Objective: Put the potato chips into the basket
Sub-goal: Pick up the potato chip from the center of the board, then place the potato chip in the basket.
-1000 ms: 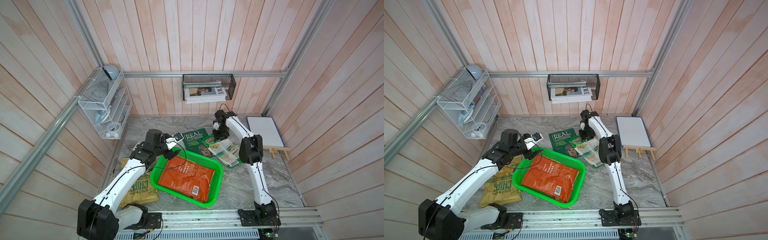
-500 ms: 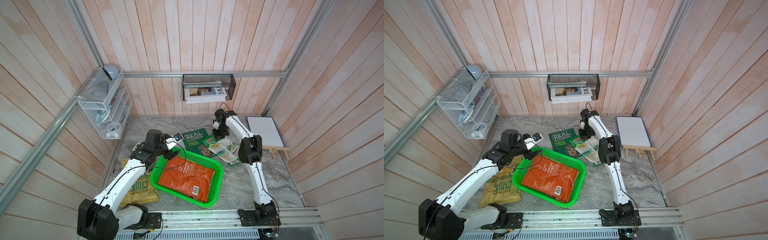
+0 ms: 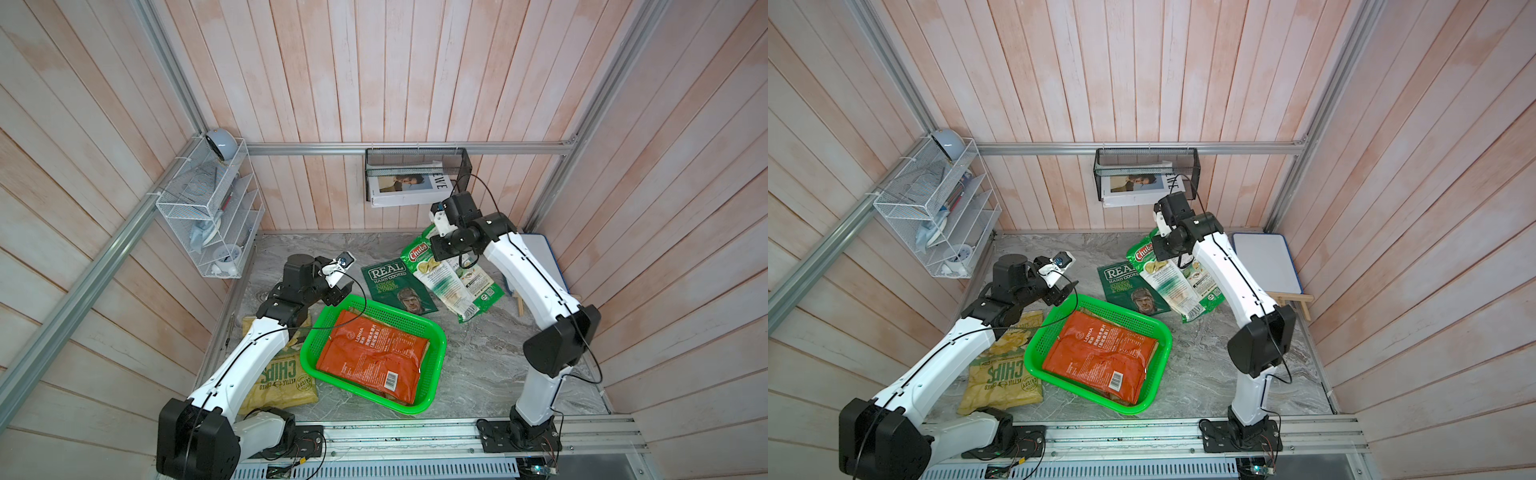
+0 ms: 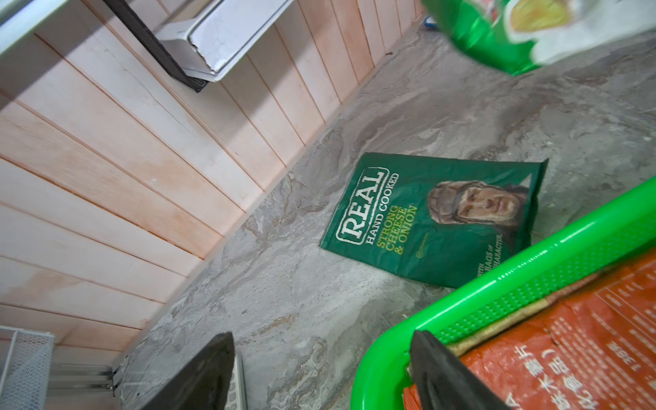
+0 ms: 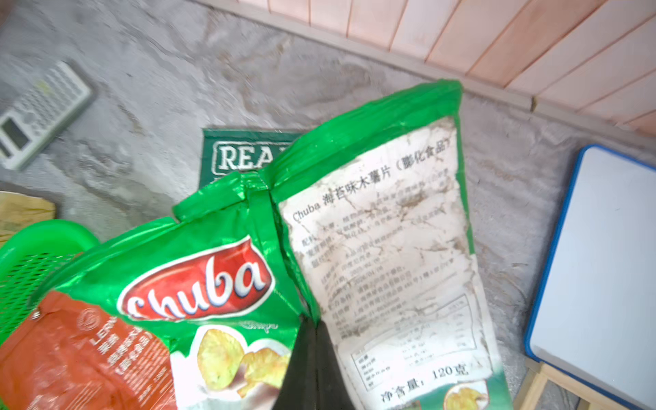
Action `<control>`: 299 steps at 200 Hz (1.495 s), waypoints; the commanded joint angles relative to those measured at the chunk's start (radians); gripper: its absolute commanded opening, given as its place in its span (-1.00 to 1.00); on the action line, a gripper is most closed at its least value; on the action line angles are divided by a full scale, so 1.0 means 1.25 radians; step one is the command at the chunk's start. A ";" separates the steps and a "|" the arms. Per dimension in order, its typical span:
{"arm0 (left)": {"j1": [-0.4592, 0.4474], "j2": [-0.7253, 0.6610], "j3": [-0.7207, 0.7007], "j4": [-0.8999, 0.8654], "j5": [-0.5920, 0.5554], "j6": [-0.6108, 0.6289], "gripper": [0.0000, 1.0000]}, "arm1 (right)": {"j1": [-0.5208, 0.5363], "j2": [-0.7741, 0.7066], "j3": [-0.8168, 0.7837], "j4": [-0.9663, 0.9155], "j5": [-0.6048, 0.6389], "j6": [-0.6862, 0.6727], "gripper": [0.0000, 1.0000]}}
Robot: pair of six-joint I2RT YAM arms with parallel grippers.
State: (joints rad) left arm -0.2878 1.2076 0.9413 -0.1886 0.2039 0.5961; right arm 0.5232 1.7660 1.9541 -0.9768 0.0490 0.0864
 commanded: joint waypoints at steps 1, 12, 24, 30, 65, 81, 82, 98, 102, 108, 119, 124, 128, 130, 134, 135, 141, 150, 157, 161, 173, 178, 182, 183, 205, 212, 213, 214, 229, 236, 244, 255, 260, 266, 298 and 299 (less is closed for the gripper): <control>0.005 -0.009 -0.020 0.050 -0.042 -0.023 0.67 | 0.059 -0.059 -0.088 0.116 0.054 0.011 -1.00; 0.005 -0.010 -0.022 0.059 -0.064 -0.024 0.66 | 0.102 -0.089 -0.106 0.127 0.051 0.015 -1.00; 0.009 -0.010 -0.024 0.080 -0.102 -0.031 0.67 | 0.150 -0.102 -0.111 0.117 0.045 0.022 -1.00; 0.011 -0.010 -0.026 0.094 -0.123 -0.037 0.67 | 0.175 -0.104 -0.113 0.111 0.041 0.030 -1.00; 0.043 -0.009 -0.039 0.184 -0.267 -0.067 0.67 | 0.309 -0.088 -0.159 0.143 0.000 0.103 -1.00; 0.059 -0.017 -0.045 0.217 -0.315 -0.075 0.67 | 0.357 -0.063 -0.170 0.172 -0.034 0.135 -1.00; 0.060 -0.017 -0.045 0.218 -0.318 -0.076 0.67 | 0.360 -0.061 -0.171 0.174 -0.036 0.137 -1.00; 0.077 -0.028 -0.050 0.239 -0.345 -0.089 0.67 | 0.400 -0.034 -0.178 0.197 -0.051 0.162 -1.00; 0.080 -0.031 -0.049 0.241 -0.348 -0.091 0.67 | 0.408 -0.027 -0.180 0.200 -0.053 0.168 -1.00; 0.083 -0.033 -0.051 0.243 -0.351 -0.089 0.67 | 0.418 -0.016 -0.185 0.206 -0.059 0.180 -1.00; 0.086 -0.035 -0.053 0.248 -0.352 -0.087 0.66 | 0.429 0.006 -0.192 0.213 -0.083 0.206 -1.00; 0.087 -0.035 -0.054 0.249 -0.352 -0.088 0.67 | 0.432 0.019 -0.193 0.213 -0.095 0.218 -1.00; 0.086 -0.035 -0.054 0.250 -0.351 -0.088 0.67 | 0.434 0.028 -0.194 0.211 -0.103 0.227 -1.00; 0.086 -0.034 -0.054 0.250 -0.350 -0.089 0.67 | 0.435 0.033 -0.195 0.210 -0.106 0.233 -1.00; 0.086 -0.034 -0.054 0.251 -0.349 -0.090 0.67 | 0.438 0.042 -0.197 0.208 -0.112 0.240 -1.00; 0.086 -0.034 -0.054 0.251 -0.349 -0.091 0.66 | 0.438 0.044 -0.198 0.208 -0.113 0.241 -1.00; 0.088 -0.030 -0.054 0.252 -0.346 -0.094 0.67 | 0.441 0.056 -0.201 0.208 -0.121 0.249 -1.00; 0.087 -0.029 -0.052 0.249 -0.340 -0.100 0.67 | 0.446 0.070 -0.206 0.207 -0.124 0.254 -1.00; 0.087 -0.029 -0.051 0.246 -0.336 -0.103 0.66 | 0.450 0.079 -0.209 0.206 -0.124 0.257 -1.00; 0.088 -0.030 -0.052 0.245 -0.334 -0.103 0.67 | 0.450 0.084 -0.210 0.205 -0.124 0.258 -1.00; 0.088 -0.034 -0.051 0.244 -0.334 -0.100 0.67 | 0.450 0.097 -0.209 0.197 -0.116 0.258 -1.00; 0.088 -0.035 -0.052 0.245 -0.335 -0.098 0.67 | 0.450 0.106 -0.201 0.189 -0.112 0.256 -0.93; 0.088 -0.037 -0.053 0.245 -0.337 -0.095 0.67 | 0.450 0.112 -0.192 0.178 -0.108 0.254 -0.78; 0.087 -0.037 -0.053 0.246 -0.339 -0.095 0.67 | 0.450 0.113 -0.190 0.175 -0.107 0.254 -0.74; 0.089 -0.042 -0.057 0.249 -0.347 -0.086 0.67 | 0.450 0.148 -0.145 0.119 -0.102 0.240 -0.34; 0.088 -0.043 -0.057 0.249 -0.347 -0.086 0.67 | 0.451 0.153 -0.140 0.113 -0.101 0.239 -0.31; 0.089 -0.043 -0.057 0.250 -0.346 -0.086 0.67 | 0.451 0.153 -0.140 0.113 -0.100 0.239 -0.31; 0.089 -0.043 -0.057 0.250 -0.346 -0.086 0.67 | 0.451 0.154 -0.139 0.112 -0.100 0.240 -0.31; 0.089 -0.043 -0.056 0.248 -0.342 -0.088 0.67 | 0.451 0.158 -0.140 0.109 -0.098 0.238 -0.29; 0.089 -0.045 -0.057 0.247 -0.339 -0.088 0.67 | 0.450 0.160 -0.138 0.107 -0.100 0.235 -0.30; 0.088 -0.044 -0.056 0.245 -0.335 -0.088 0.67 | 0.451 0.162 -0.137 0.107 -0.116 0.224 -0.29; 0.089 -0.043 -0.057 0.243 -0.334 -0.088 0.67 | 0.452 0.164 -0.140 0.104 -0.146 0.194 -0.30; 0.089 -0.043 -0.056 0.242 -0.333 -0.088 0.67 | 0.455 0.164 -0.142 0.100 -0.155 0.177 -0.30; 0.088 -0.042 -0.057 0.241 -0.331 -0.088 0.67 | 0.460 0.164 -0.145 0.089 -0.158 0.151 -0.30; 0.089 -0.031 -0.050 0.219 -0.314 -0.091 0.68 | 0.483 0.143 -0.197 -0.014 -0.170 0.012 -0.30; 0.088 -0.031 -0.050 0.217 -0.313 -0.091 0.68 | 0.484 0.142 -0.200 -0.017 -0.171 0.008 -0.30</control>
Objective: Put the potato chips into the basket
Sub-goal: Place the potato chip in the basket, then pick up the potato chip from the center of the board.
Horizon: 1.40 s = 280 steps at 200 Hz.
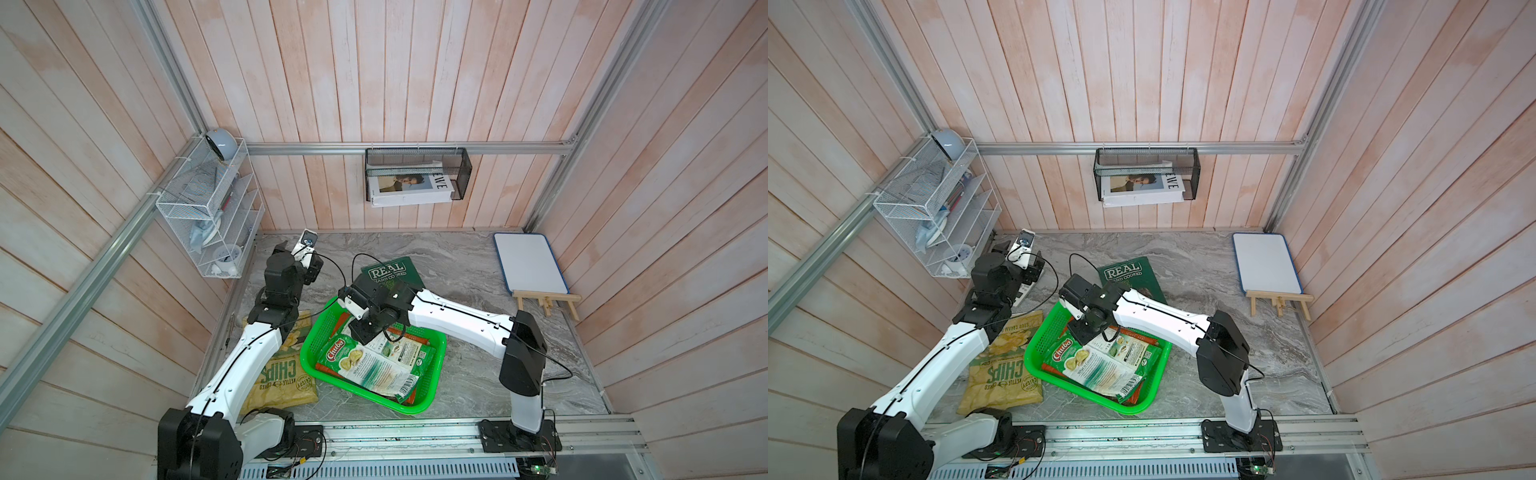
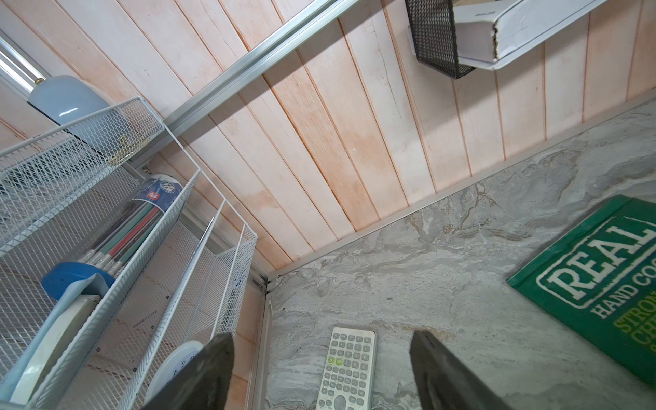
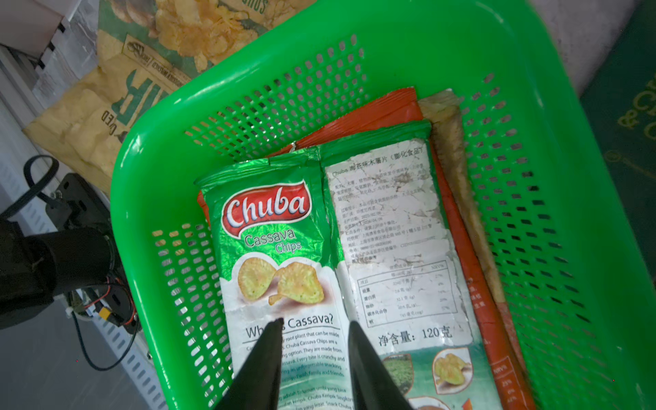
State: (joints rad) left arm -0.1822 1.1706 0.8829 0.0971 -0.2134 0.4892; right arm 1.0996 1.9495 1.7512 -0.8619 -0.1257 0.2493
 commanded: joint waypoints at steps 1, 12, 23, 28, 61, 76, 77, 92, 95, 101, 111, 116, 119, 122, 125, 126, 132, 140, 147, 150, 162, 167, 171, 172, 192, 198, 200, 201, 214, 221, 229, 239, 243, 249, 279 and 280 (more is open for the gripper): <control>0.004 -0.001 -0.002 -0.013 0.022 -0.005 0.68 | 0.023 -0.006 -0.041 -0.112 -0.031 -0.125 -0.31; 0.004 0.008 0.007 -0.040 0.040 -0.015 0.69 | 0.025 -0.023 -0.087 -0.121 -0.038 -0.142 -0.32; 0.005 0.029 0.037 -0.087 0.047 -0.064 0.70 | 0.024 -0.041 -0.144 -0.106 -0.051 -0.153 -0.34; 0.005 0.045 0.061 -0.123 0.044 -0.089 0.70 | 0.024 -0.046 -0.166 -0.099 -0.056 -0.161 -0.35; 0.005 0.197 0.269 -0.341 -0.004 -0.264 0.70 | 0.020 -0.004 -0.225 -0.098 0.004 -0.191 -0.40; 0.005 0.269 0.369 -0.447 0.066 -0.316 0.69 | 0.015 0.002 -0.242 -0.086 0.034 -0.188 -0.40; 0.004 0.274 0.376 -0.454 0.072 -0.319 0.69 | 0.015 0.002 -0.244 -0.085 0.036 -0.188 -0.40; -0.003 0.346 0.476 -0.562 0.139 -0.366 0.69 | 0.004 -0.025 -0.264 -0.062 0.047 -0.179 -0.41; -0.006 0.361 0.495 -0.583 0.147 -0.372 0.69 | 0.002 -0.034 -0.268 -0.052 0.049 -0.177 -0.40; -0.016 0.387 0.532 -0.623 0.152 -0.381 0.69 | -0.005 -0.056 -0.274 -0.038 0.050 -0.170 -0.40; -0.042 0.424 0.578 -0.671 0.138 -0.385 0.68 | -0.022 -0.099 -0.283 -0.009 0.050 -0.152 -0.38; -0.060 0.440 0.597 -0.689 0.123 -0.380 0.68 | -0.033 -0.127 -0.289 0.010 0.047 -0.140 -0.38; -0.072 0.449 0.607 -0.698 0.114 -0.378 0.68 | -0.041 -0.145 -0.294 0.022 0.045 -0.132 -0.37; -0.085 0.458 0.617 -0.708 0.105 -0.375 0.69 | -0.049 -0.159 -0.301 0.037 0.043 -0.124 -0.36; -0.098 0.467 0.625 -0.716 0.096 -0.372 0.69 | -0.057 -0.181 -0.309 0.053 0.042 -0.109 -0.36; -0.100 0.470 0.628 -0.719 0.093 -0.372 0.69 | -0.059 -0.187 -0.311 0.058 0.043 -0.105 -0.36; -0.128 0.487 0.648 -0.733 0.083 -0.371 0.69 | -0.079 -0.228 -0.332 0.095 0.045 -0.081 -0.34; -0.158 0.512 0.674 -0.749 0.082 -0.382 0.71 | -0.108 -0.284 -0.365 0.147 0.052 -0.045 -0.33; -0.179 0.533 0.696 -0.758 0.090 -0.399 0.72 | -0.136 -0.334 -0.405 0.191 0.058 -0.012 -0.32; -0.187 0.543 0.703 -0.759 0.095 -0.408 0.72 | -0.148 -0.352 -0.423 0.208 0.062 0.003 -0.32; -0.212 0.580 0.737 -0.763 0.111 -0.467 0.72 | -0.199 -0.440 -0.495 0.265 0.102 0.065 -0.32; -0.221 0.595 0.750 -0.761 0.120 -0.497 0.72 | -0.214 -0.479 -0.529 0.291 0.130 0.093 -0.32; -0.228 0.609 0.761 -0.760 0.132 -0.517 0.72 | -0.223 -0.508 -0.555 0.309 0.160 0.112 -0.32; -0.230 0.613 0.764 -0.760 0.136 -0.527 0.72 | -0.225 -0.515 -0.561 0.314 0.168 0.114 -0.31; -0.275 0.672 0.809 -0.746 0.152 -0.578 0.75 | -0.239 -0.662 -0.684 0.391 0.306 0.112 -0.23; -0.291 0.692 0.820 -0.739 0.132 -0.589 0.76 | -0.248 -0.698 -0.704 0.394 0.324 0.116 -0.21; -0.295 0.697 0.824 -0.738 0.126 -0.592 0.77 | -0.251 -0.708 -0.710 0.393 0.330 0.118 -0.21; -0.297 0.700 0.826 -0.737 0.124 -0.593 0.77 | -0.252 -0.713 -0.712 0.393 0.332 0.120 -0.21; -0.317 0.746 0.865 -0.746 0.106 -0.618 0.79 | -0.274 -0.764 -0.738 0.383 0.349 0.133 -0.21; -0.323 0.772 0.891 -0.761 0.093 -0.640 0.80 | -0.284 -0.779 -0.744 0.372 0.352 0.139 -0.21; -0.328 0.800 0.918 -0.778 0.085 -0.666 0.80 | -0.294 -0.787 -0.746 0.359 0.357 0.143 -0.21; -0.333 0.829 0.939 -0.787 0.080 -0.701 0.82 | -0.301 -0.788 -0.744 0.343 0.363 0.145 -0.20; -0.335 0.840 0.943 -0.789 0.081 -0.712 0.82 | -0.303 -0.786 -0.744 0.340 0.364 0.145 -0.20; -0.338 0.854 0.949 -0.787 0.088 -0.724 0.82 | -0.304 -0.781 -0.743 0.336 0.366 0.147 -0.20; -0.349 0.940 0.993 -0.793 0.110 -0.782 0.83 | -0.315 -0.741 -0.740 0.358 0.341 0.150 -0.19; -0.349 0.943 0.994 -0.794 0.110 -0.785 0.83 | -0.314 -0.740 -0.740 0.359 0.339 0.149 -0.19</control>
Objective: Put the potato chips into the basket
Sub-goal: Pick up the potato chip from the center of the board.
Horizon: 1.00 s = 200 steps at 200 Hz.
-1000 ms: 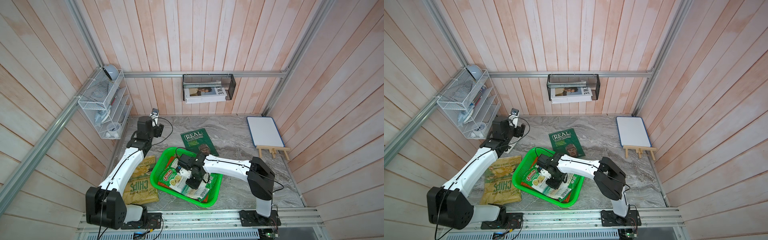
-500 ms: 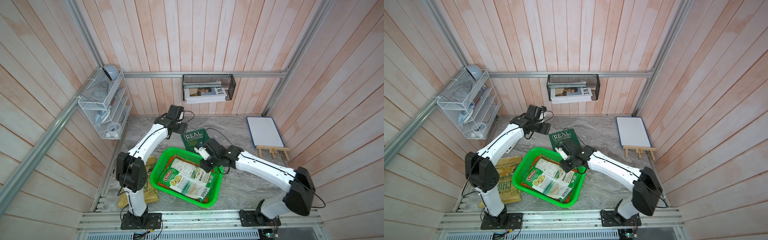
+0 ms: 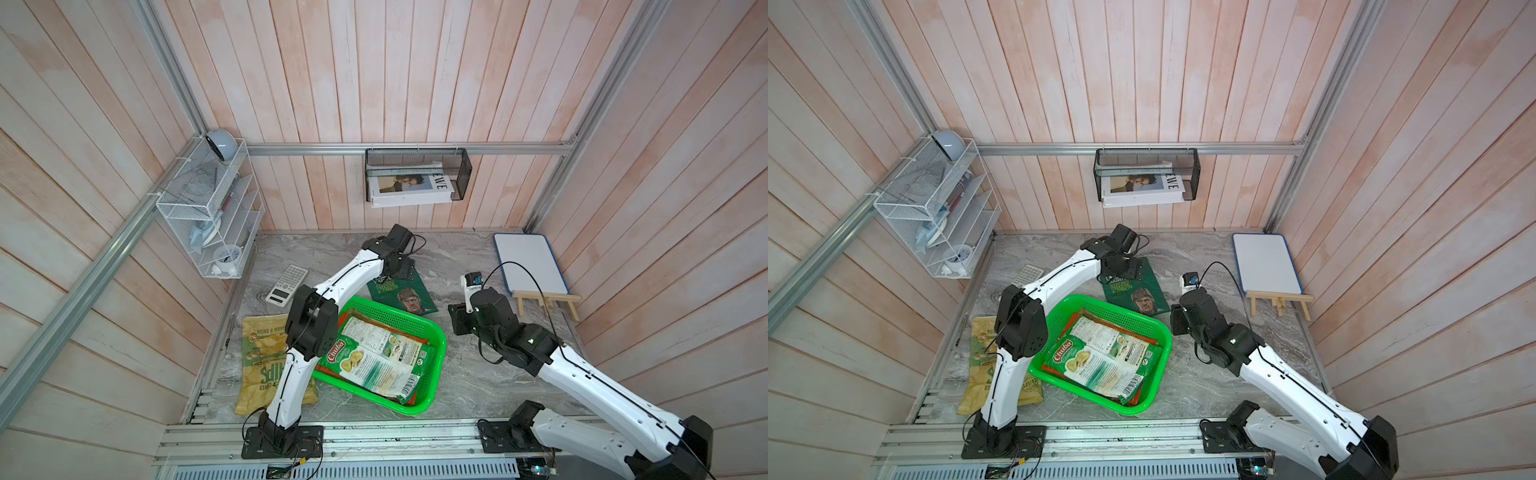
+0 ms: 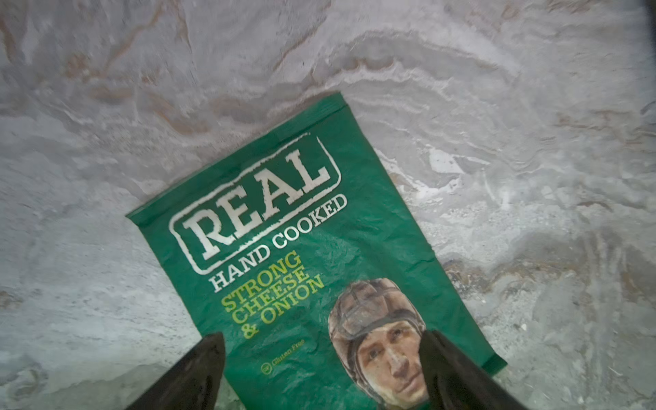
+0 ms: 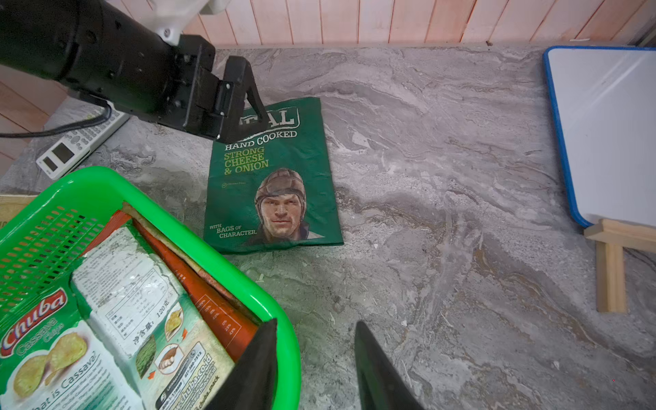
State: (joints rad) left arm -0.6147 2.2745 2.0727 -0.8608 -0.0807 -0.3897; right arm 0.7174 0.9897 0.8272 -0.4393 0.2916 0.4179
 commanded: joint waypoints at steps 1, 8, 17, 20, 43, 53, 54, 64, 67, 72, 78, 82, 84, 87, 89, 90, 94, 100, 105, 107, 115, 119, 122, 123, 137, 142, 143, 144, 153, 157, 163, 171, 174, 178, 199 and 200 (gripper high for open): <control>-0.003 0.063 0.045 -0.028 0.004 -0.083 0.83 | -0.010 0.029 0.000 0.023 0.004 0.014 -0.19; -0.003 0.087 0.062 -0.035 0.002 -0.097 0.84 | -0.012 0.041 0.002 0.030 -0.007 0.012 -0.19; -0.003 0.116 0.082 -0.044 0.004 -0.109 0.84 | -0.017 0.058 0.010 0.030 -0.021 0.010 -0.20; -0.003 0.124 0.087 -0.046 0.006 -0.111 0.84 | -0.018 0.063 0.014 0.029 -0.023 0.009 -0.19; -0.008 0.170 0.105 -0.058 0.016 -0.093 0.90 | -0.024 0.091 0.031 0.020 -0.039 -0.010 -0.19; -0.013 0.186 0.110 -0.069 0.015 -0.066 0.91 | -0.025 0.097 0.034 0.017 -0.043 -0.017 -0.19; -0.013 0.188 0.111 -0.070 0.014 -0.063 0.92 | -0.025 0.098 0.035 0.018 -0.044 -0.018 -0.19; -0.017 0.201 0.113 -0.081 0.000 -0.045 0.92 | -0.026 0.104 0.040 0.016 -0.050 -0.032 -0.19; -0.017 0.204 0.114 -0.084 -0.004 -0.039 0.92 | -0.027 0.107 0.041 0.015 -0.053 -0.037 -0.19; -0.019 0.211 0.114 -0.088 -0.006 -0.031 0.91 | -0.025 0.113 0.048 0.012 -0.058 -0.043 -0.19; -0.019 0.218 0.114 -0.093 -0.009 -0.019 0.89 | -0.026 0.120 0.054 0.008 -0.060 -0.050 -0.19; -0.020 0.222 0.116 -0.098 -0.010 -0.013 0.87 | -0.026 0.124 0.058 0.004 -0.060 -0.053 -0.19; -0.020 0.225 0.116 -0.099 -0.011 -0.010 0.86 | -0.026 0.126 0.060 0.003 -0.060 -0.056 -0.19; -0.021 0.229 0.118 -0.102 -0.011 -0.005 0.84 | -0.025 0.130 0.062 0.001 -0.060 -0.058 -0.19; -0.021 0.232 0.119 -0.105 -0.012 -0.001 0.82 | -0.026 0.132 0.064 0.000 -0.060 -0.059 -0.19; -0.021 0.233 0.119 -0.105 -0.012 0.000 0.81 | -0.026 0.133 0.064 0.000 -0.060 -0.060 -0.19; -0.023 0.237 0.122 -0.108 -0.011 0.007 0.77 | -0.027 0.137 0.068 -0.002 -0.061 -0.062 -0.19; -0.024 0.245 0.125 -0.113 -0.008 0.016 0.69 | -0.025 0.142 0.070 -0.003 -0.063 -0.065 -0.19; -0.025 0.250 0.128 -0.115 -0.006 0.020 0.63 | -0.026 0.145 0.071 -0.002 -0.066 -0.067 -0.19; -0.025 0.251 0.129 -0.116 -0.005 0.022 0.59 | -0.026 0.146 0.072 -0.002 -0.066 -0.067 -0.19; -0.026 0.257 0.128 -0.115 0.001 0.023 0.47 | -0.026 0.149 0.071 -0.001 -0.069 -0.067 -0.19; -0.026 0.258 0.126 -0.113 0.004 0.022 0.41 | -0.026 0.151 0.071 0.000 -0.071 -0.066 -0.19; -0.026 0.258 0.123 -0.109 0.007 0.022 0.38 | -0.025 0.152 0.071 0.001 -0.071 -0.065 -0.18; -0.026 0.259 0.122 -0.108 0.009 0.022 0.36 | -0.026 0.152 0.071 0.001 -0.072 -0.065 -0.19; -0.026 0.259 0.110 -0.095 0.016 0.018 0.21 | -0.027 0.157 0.072 0.002 -0.077 -0.062 -0.20; -0.026 0.259 0.107 -0.093 0.015 0.018 0.17 | -0.026 0.158 0.073 0.002 -0.079 -0.060 -0.19; -0.026 0.259 0.107 -0.092 0.015 0.018 0.16 | -0.026 0.158 0.074 0.002 -0.079 -0.059 -0.19; -0.026 0.259 0.107 -0.092 0.015 0.017 0.16 | -0.026 0.158 0.074 0.001 -0.079 -0.059 -0.20; -0.026 0.258 0.105 -0.088 0.006 0.016 0.15 | -0.026 0.159 0.076 0.000 -0.082 -0.058 -0.19; -0.026 0.257 0.106 -0.086 0.003 0.016 0.14 | -0.027 0.160 0.078 0.000 -0.083 -0.058 -0.19; -0.026 0.253 0.104 -0.082 -0.004 0.018 0.14 | -0.027 0.161 0.080 0.000 -0.084 -0.059 -0.19; -0.026 0.246 0.106 -0.076 -0.015 0.021 0.12 | -0.026 0.162 0.083 -0.002 -0.086 -0.061 -0.19; -0.026 0.243 0.106 -0.071 -0.016 0.024 0.04 | -0.026 0.162 0.084 -0.002 -0.086 -0.062 -0.19; -0.026 0.238 0.107 -0.068 -0.018 0.030 -0.06 | -0.026 0.162 0.086 -0.004 -0.085 -0.063 -0.19; -0.025 0.208 0.117 -0.045 -0.041 0.040 -0.51 | -0.026 0.162 0.094 -0.011 -0.082 -0.066 -0.19; -0.025 0.207 0.117 -0.043 -0.042 0.039 -0.52 | -0.026 0.162 0.094 -0.011 -0.082 -0.066 -0.19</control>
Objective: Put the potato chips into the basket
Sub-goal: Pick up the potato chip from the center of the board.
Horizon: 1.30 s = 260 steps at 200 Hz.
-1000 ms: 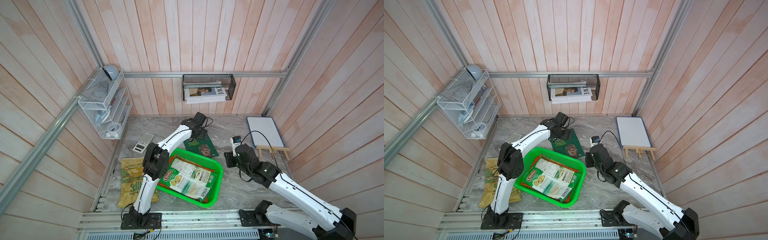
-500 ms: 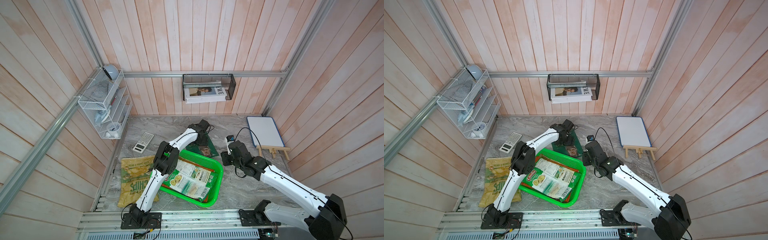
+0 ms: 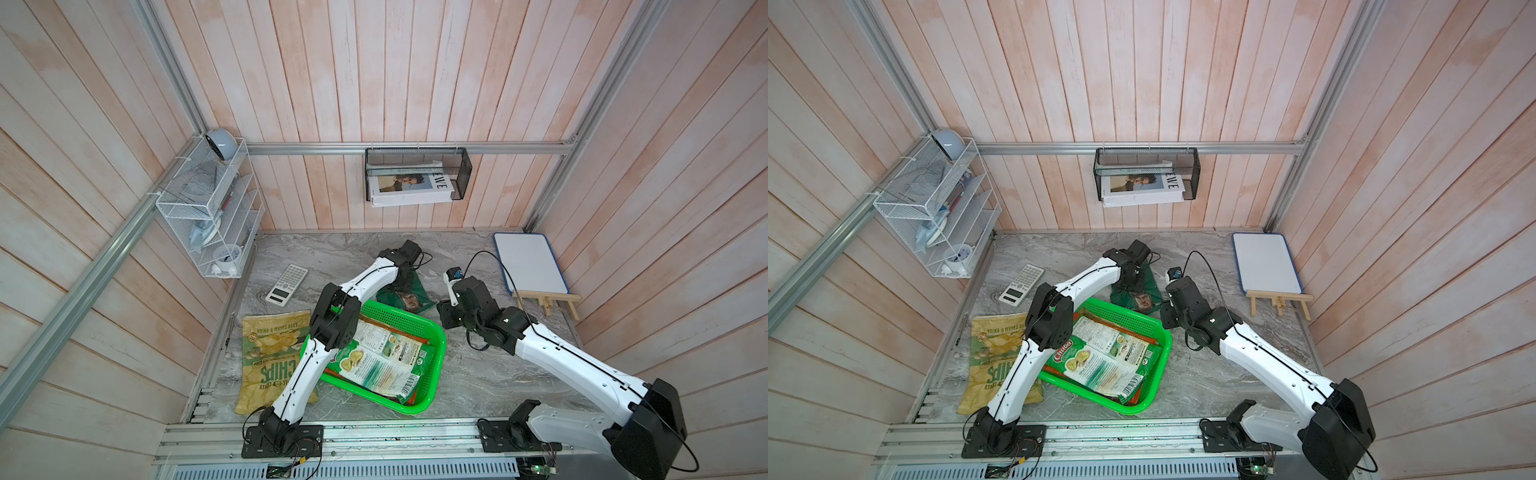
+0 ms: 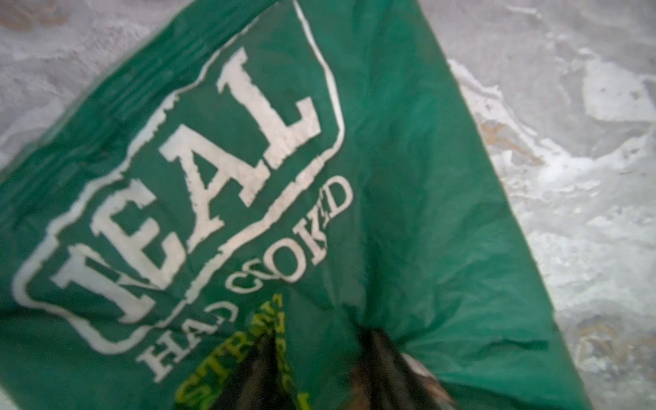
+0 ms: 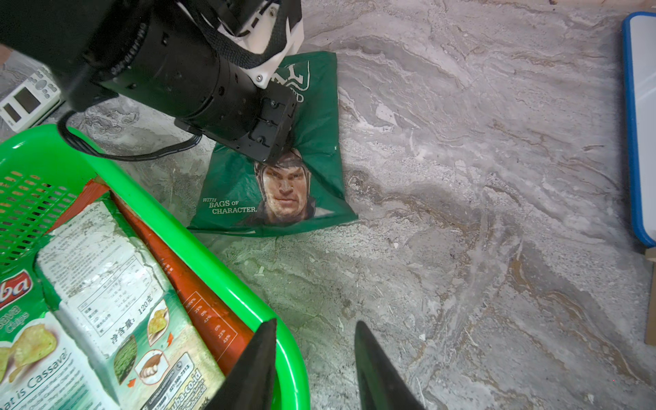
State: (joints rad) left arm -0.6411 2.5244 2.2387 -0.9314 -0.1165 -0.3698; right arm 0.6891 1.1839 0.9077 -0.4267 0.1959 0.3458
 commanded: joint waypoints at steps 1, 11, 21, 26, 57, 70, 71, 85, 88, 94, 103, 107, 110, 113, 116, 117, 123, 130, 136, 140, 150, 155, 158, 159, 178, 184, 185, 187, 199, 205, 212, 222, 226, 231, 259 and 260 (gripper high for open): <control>-0.004 0.007 -0.015 0.014 -0.015 0.024 -0.53 | -0.003 0.006 0.030 -0.021 -0.005 -0.009 -0.19; -0.003 -0.006 -0.008 0.019 -0.028 0.027 -0.55 | -0.004 0.006 0.032 -0.022 -0.004 -0.009 -0.19; -0.004 -0.021 0.000 0.024 -0.039 0.028 -0.56 | -0.004 0.004 0.036 -0.025 -0.004 -0.009 -0.19; -0.004 -0.026 0.003 0.025 -0.044 0.030 -0.60 | -0.004 0.003 0.037 -0.028 -0.003 -0.008 -0.19; -0.004 -0.070 0.002 0.046 -0.054 0.047 -1.00 | -0.003 -0.013 0.038 -0.035 0.007 0.000 -0.20; -0.004 -0.105 -0.019 0.072 -0.055 0.068 -1.00 | -0.003 -0.021 0.037 -0.034 0.015 0.004 -0.19; -0.004 -0.109 -0.020 0.075 -0.055 0.071 -1.00 | -0.003 -0.022 0.037 -0.034 0.016 0.004 -0.19; -0.004 -0.158 -0.055 0.114 -0.049 0.108 -1.00 | -0.004 -0.030 0.037 -0.033 0.027 0.007 -0.19; -0.004 -0.168 -0.063 0.123 -0.045 0.118 -1.00 | -0.004 -0.032 0.038 -0.033 0.031 0.008 -0.20; -0.004 -0.195 -0.077 0.140 -0.037 0.137 -1.00 | -0.003 -0.037 0.039 -0.031 0.040 0.010 -0.20; -0.004 -0.231 -0.101 0.166 -0.028 0.166 -1.00 | -0.004 -0.049 0.036 -0.024 0.053 0.013 -0.20; -0.004 -0.249 -0.111 0.175 -0.024 0.174 -1.00 | -0.005 -0.054 0.034 -0.020 0.060 0.015 -0.21; -0.004 -0.261 -0.120 0.184 -0.021 0.195 -1.00 | -0.005 -0.059 0.033 -0.016 0.065 0.015 -0.21; -0.004 -0.273 -0.130 0.192 -0.019 0.212 -1.00 | -0.005 -0.063 0.031 -0.012 0.069 0.016 -0.21; -0.004 -0.289 -0.138 0.200 -0.017 0.226 -1.00 | -0.005 -0.068 0.031 -0.009 0.076 0.018 -0.21; -0.004 -0.294 -0.141 0.202 -0.016 0.231 -1.00 | -0.004 -0.070 0.030 -0.007 0.078 0.019 -0.21; -0.004 -0.322 -0.164 0.218 -0.014 0.269 -1.00 | -0.006 -0.080 0.027 0.001 0.089 0.021 -0.22; -0.004 -0.358 -0.196 0.240 -0.015 0.310 -1.00 | -0.007 -0.093 0.023 0.011 0.104 0.025 -0.22; -0.003 -0.390 -0.225 0.258 -0.016 0.347 -1.00 | -0.008 -0.104 0.020 0.019 0.117 0.028 -0.22; -0.003 -0.411 -0.243 0.269 -0.014 0.376 -1.00 | -0.009 -0.111 0.019 0.025 0.124 0.030 -0.22; -0.001 -0.467 -0.304 0.295 -0.003 0.457 -1.00 | -0.010 -0.127 0.015 0.039 0.142 0.033 -0.23; -0.001 -0.495 -0.335 0.307 0.000 0.499 -1.00 | -0.010 -0.136 0.013 0.044 0.149 0.034 -0.24; 0.000 -0.512 -0.355 0.314 -0.001 0.519 -1.00 | -0.011 -0.140 0.012 0.047 0.155 0.034 -0.24; 0.000 -0.518 -0.361 0.317 -0.001 0.528 -1.00 | -0.011 -0.142 0.012 0.048 0.156 0.034 -0.24; 0.013 -0.616 -0.466 0.361 -0.035 0.613 -1.00 | -0.012 -0.163 0.002 0.059 0.186 0.038 -0.24; 0.023 -0.640 -0.488 0.368 -0.040 0.618 -1.00 | -0.012 -0.168 -0.001 0.061 0.197 0.042 -0.24; 0.025 -0.642 -0.491 0.367 -0.039 0.620 -1.00 | -0.013 -0.169 -0.002 0.061 0.199 0.043 -0.24; 0.030 -0.651 -0.496 0.366 -0.035 0.622 -1.00 | -0.013 -0.170 -0.004 0.062 0.202 0.044 -0.24; 0.056 -0.696 -0.528 0.341 0.035 0.666 -1.00 | -0.014 -0.175 -0.014 0.068 0.218 0.054 -0.24; 0.066 -0.724 -0.554 0.327 0.083 0.705 -0.98 | -0.014 -0.177 -0.019 0.075 0.220 0.058 -0.23; 0.072 -0.758 -0.589 0.321 0.125 0.765 -0.91 | -0.015 -0.178 -0.026 0.083 0.220 0.066 -0.24; 0.074 -0.809 -0.643 0.310 0.171 0.848 -0.82 | -0.015 -0.177 -0.031 0.093 0.214 0.076 -0.24; 0.075 -0.828 -0.665 0.300 0.191 0.886 -0.77 | -0.016 -0.176 -0.034 0.096 0.212 0.082 -0.24; 0.077 -0.850 -0.684 0.277 0.220 0.934 -0.70 | -0.016 -0.175 -0.036 0.101 0.207 0.088 -0.24; 0.089 -0.961 -0.773 0.066 0.369 1.255 -0.22 | -0.016 -0.175 -0.057 0.120 0.190 0.117 -0.24; 0.089 -0.965 -0.777 0.060 0.372 1.266 -0.22 | -0.016 -0.175 -0.058 0.120 0.190 0.119 -0.24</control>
State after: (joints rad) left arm -0.5297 1.4273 1.3331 -0.6567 0.1322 0.7937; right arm 0.6724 0.9668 0.8589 -0.3183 0.4290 0.4431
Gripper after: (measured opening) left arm 0.347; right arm 0.382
